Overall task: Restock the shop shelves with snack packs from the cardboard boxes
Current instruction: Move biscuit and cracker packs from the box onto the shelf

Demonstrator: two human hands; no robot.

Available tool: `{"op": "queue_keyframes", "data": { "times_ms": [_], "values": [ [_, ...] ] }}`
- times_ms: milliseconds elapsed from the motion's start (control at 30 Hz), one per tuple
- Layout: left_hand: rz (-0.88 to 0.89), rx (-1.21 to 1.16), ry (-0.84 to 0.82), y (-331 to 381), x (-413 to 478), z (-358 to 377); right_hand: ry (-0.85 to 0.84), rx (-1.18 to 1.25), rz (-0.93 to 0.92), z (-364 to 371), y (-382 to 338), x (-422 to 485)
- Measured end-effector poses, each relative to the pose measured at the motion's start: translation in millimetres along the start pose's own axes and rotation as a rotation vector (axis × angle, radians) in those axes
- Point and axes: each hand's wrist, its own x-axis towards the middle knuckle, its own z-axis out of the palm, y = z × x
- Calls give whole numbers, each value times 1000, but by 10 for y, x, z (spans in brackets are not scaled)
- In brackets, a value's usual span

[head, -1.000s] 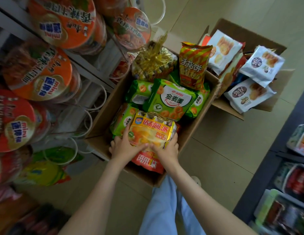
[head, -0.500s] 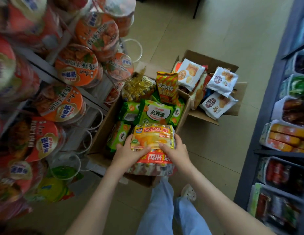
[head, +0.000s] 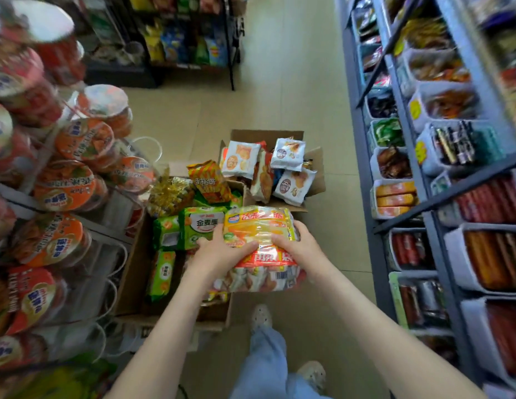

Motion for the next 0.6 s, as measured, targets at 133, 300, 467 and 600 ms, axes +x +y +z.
{"op": "queue_keyframes", "data": {
  "times_ms": [133, 300, 467, 600],
  "values": [
    [127, 14, 16, 419, -333, 243, 138, 54, -92, -483, 182, -270],
    [332, 33, 24, 1008, -765, 625, 329, 122, -194, -1176, 280, -831],
    [512, 17, 4, 1601, -1226, 980, 523, 133, -281, -1858, 364, -1359],
    [655, 34, -8, 2043, -1537, 1211, 694, 101, -317, -2292, 411, -1806]
  ]
}}
